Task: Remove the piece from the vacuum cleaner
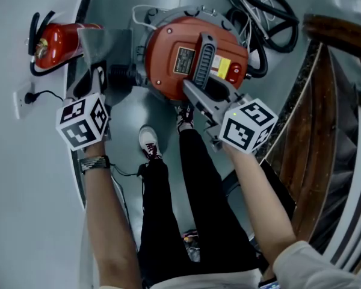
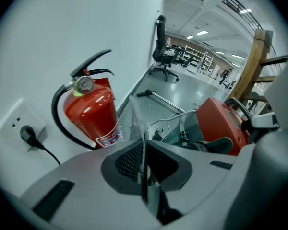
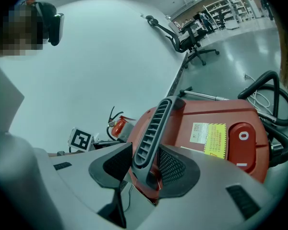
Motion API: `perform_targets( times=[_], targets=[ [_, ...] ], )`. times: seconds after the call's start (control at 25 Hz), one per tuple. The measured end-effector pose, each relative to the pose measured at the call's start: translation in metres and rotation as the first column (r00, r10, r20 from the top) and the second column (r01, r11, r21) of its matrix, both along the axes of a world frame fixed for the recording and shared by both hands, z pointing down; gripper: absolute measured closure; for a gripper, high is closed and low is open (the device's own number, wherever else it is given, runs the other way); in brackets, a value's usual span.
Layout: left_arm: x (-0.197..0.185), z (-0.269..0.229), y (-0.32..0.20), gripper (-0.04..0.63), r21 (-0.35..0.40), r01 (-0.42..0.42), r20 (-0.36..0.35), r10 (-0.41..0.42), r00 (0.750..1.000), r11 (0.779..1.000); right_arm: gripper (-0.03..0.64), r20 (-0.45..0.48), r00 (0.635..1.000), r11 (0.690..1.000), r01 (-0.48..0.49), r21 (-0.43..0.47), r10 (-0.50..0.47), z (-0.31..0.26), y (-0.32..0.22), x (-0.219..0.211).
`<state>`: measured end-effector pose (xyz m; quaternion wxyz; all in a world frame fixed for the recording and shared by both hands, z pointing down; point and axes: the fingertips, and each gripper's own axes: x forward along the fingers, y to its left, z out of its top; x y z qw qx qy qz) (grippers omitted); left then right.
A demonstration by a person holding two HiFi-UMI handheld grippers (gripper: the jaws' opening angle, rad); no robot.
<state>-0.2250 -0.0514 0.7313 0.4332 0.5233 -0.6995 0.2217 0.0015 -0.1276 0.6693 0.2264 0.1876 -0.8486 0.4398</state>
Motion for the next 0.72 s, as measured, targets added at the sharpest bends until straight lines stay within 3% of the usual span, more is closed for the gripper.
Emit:
perform_targets(
  times=[0.16, 0.48, 0.72],
  targets=[
    [-0.020, -0.004, 0.022, 0.571, -0.014, -0.031, 0.026, 0.031, 0.999, 0.999, 0.446, -0.005, 1.000, 1.000, -0.002, 0.004, 0.002, 0.001, 0.000, 0.001],
    [-0.002, -0.002, 0.040, 0.571, -0.010, -0.046, 0.015, 0.046, 0.999, 0.999, 0.446, -0.010, 1.000, 1.000, -0.009, 0.016, 0.009, 0.002, 0.001, -0.001],
    [0.016, -0.009, 0.044, 0.571, -0.001, -0.065, -0.004, 0.065, 0.998, 0.998, 0.446, -0.081, 0.997, 0.997, 0.021, 0.080, -0.015, 0.004, 0.001, 0.001]
  ],
)
